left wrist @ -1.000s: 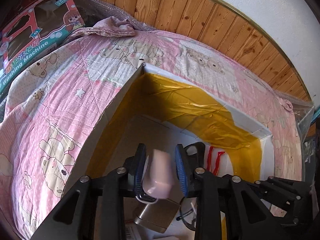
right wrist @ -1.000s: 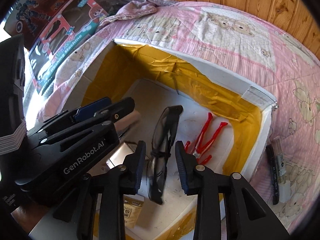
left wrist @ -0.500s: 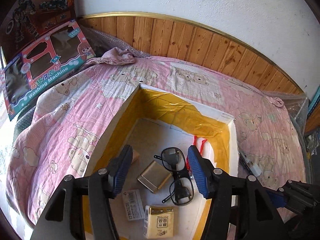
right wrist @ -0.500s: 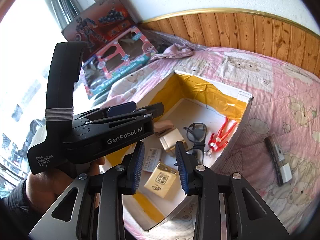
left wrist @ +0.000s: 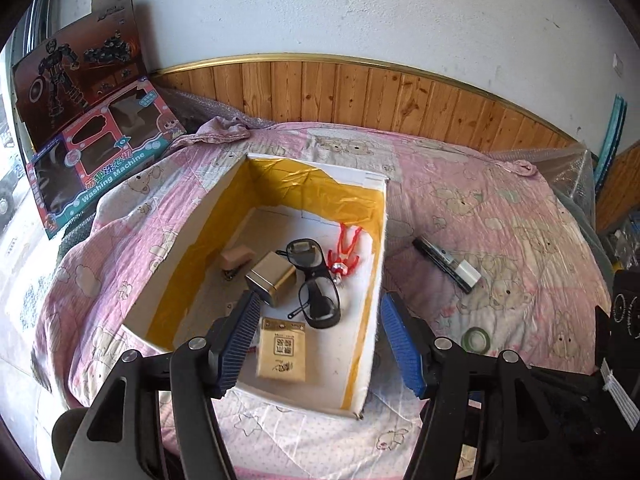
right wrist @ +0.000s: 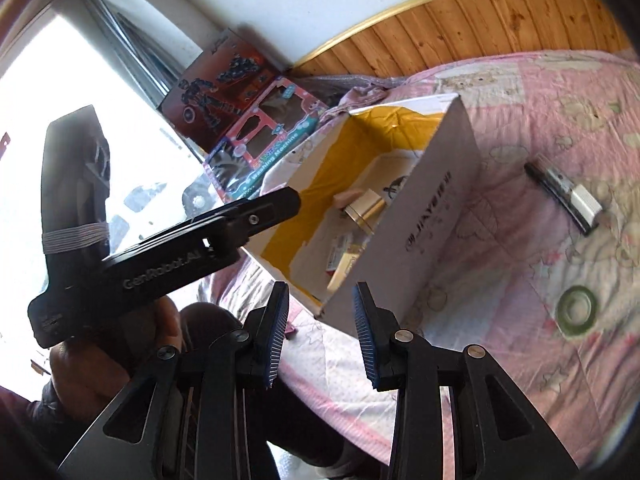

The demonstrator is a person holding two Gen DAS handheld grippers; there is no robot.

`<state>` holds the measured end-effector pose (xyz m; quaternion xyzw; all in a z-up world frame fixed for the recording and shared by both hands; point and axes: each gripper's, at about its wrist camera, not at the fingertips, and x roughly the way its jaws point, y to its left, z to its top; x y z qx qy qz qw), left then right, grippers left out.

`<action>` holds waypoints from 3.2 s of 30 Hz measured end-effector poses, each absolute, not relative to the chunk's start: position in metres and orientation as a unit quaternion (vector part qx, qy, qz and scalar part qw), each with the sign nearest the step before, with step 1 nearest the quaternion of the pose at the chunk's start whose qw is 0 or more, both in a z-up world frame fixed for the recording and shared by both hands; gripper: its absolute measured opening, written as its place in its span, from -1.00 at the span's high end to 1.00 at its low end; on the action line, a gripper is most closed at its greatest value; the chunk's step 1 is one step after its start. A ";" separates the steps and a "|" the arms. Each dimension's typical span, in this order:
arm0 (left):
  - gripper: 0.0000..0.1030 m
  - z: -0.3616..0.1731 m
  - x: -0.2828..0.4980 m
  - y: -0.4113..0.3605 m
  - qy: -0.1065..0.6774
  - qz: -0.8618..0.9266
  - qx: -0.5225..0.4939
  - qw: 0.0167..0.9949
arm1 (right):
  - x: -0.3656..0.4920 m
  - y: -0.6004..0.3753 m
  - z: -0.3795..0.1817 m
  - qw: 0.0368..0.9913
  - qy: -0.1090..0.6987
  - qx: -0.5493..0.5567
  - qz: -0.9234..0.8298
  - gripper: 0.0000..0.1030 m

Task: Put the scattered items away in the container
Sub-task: 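Move both tools back toward the green tape roll and white plug, then grasp the white plug with the right tool while the left tool reaches the green tape roll, then hold the white plug in the right tool while the left tool lowers around the green tape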

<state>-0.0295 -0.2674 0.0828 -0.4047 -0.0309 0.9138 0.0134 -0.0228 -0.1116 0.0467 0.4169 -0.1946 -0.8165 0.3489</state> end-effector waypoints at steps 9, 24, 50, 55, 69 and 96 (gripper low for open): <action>-0.25 0.072 -0.005 -0.220 -0.028 0.909 -0.413 0.047 | -0.009 -0.051 0.020 0.282 -0.239 0.427 -0.825 0.29; -0.25 0.024 -0.039 -0.130 -0.020 0.869 -0.474 0.143 | -0.039 0.039 -0.033 0.108 -0.294 0.488 -0.815 0.29; -0.25 -0.089 -0.099 -0.075 -0.052 0.821 -0.532 0.200 | -0.219 0.013 -0.077 0.177 -0.024 0.525 -0.832 0.48; 0.07 -0.089 -0.102 -0.075 -0.052 0.829 -0.515 0.212 | -0.211 0.021 -0.065 0.159 -0.029 0.532 -0.831 0.58; 0.05 -0.087 -0.082 -0.058 0.036 0.847 -0.498 0.186 | -0.174 0.050 -0.041 0.129 -0.114 0.526 -0.833 0.58; 0.05 -0.043 -0.047 -0.074 0.027 0.860 -0.488 0.147 | -0.099 0.054 -0.039 0.112 -0.154 0.519 -0.833 0.58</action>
